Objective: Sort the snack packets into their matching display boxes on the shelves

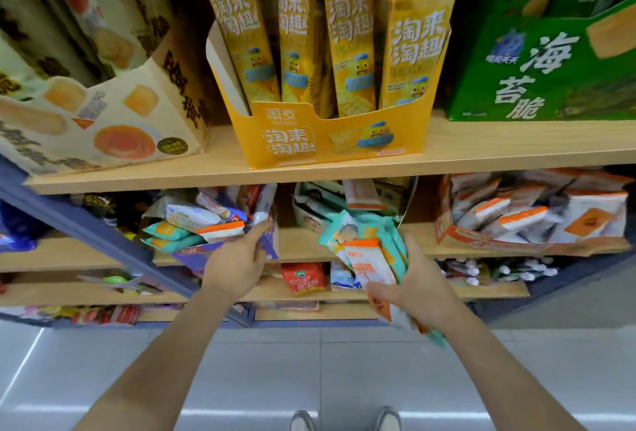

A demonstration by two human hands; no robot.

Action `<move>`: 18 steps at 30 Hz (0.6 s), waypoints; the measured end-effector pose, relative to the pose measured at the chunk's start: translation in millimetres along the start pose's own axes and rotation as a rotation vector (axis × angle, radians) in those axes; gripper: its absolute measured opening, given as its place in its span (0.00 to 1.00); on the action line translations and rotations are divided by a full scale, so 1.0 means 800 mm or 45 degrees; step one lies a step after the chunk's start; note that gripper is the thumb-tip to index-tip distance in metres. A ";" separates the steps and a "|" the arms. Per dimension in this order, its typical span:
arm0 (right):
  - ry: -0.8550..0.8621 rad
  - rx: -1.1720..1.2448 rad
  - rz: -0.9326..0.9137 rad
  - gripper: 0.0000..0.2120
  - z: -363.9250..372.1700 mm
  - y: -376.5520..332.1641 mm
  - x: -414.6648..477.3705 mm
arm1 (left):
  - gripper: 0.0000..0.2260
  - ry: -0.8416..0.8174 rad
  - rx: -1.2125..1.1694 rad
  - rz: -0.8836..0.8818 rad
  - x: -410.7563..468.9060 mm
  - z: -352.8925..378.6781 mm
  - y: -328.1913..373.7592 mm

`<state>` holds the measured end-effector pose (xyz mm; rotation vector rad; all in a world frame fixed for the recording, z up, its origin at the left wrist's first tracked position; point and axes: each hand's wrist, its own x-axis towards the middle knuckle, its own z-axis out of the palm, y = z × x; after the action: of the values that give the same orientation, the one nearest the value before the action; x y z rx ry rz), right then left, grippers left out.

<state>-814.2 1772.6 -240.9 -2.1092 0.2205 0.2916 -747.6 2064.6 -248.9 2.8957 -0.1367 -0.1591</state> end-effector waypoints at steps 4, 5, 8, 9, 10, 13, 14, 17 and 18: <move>-0.276 -0.436 -0.089 0.50 -0.020 0.001 0.019 | 0.26 0.009 0.237 0.006 0.022 -0.002 0.005; -0.321 -0.510 -0.100 0.51 -0.024 0.000 0.024 | 0.26 0.013 0.244 0.087 0.026 0.003 0.017; -0.399 -0.640 -0.108 0.54 -0.031 0.003 0.035 | 0.24 0.019 0.159 0.346 0.036 0.025 0.061; -0.418 -0.671 -0.114 0.54 -0.033 0.005 0.037 | 0.23 0.024 0.152 0.366 0.042 0.032 0.073; -0.426 -0.697 -0.124 0.54 -0.035 0.005 0.039 | 0.22 0.021 0.164 0.344 0.048 0.035 0.082; -0.423 -0.739 -0.146 0.54 -0.040 0.010 0.044 | 0.17 -0.009 0.217 0.205 0.061 0.038 0.096; -0.424 -0.745 -0.149 0.53 -0.042 0.013 0.045 | 0.15 -0.009 0.212 0.185 0.064 0.038 0.097; -0.429 -0.715 -0.146 0.52 -0.049 0.024 0.040 | 0.11 0.017 0.166 0.272 0.061 0.049 0.097; -0.428 -0.678 -0.149 0.51 -0.054 0.026 0.036 | 0.10 0.019 0.174 0.320 0.055 0.054 0.098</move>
<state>-787.4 1723.6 -244.1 -2.5351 -0.2031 0.6864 -715.5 1974.3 -276.0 2.9798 -0.5254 -0.0865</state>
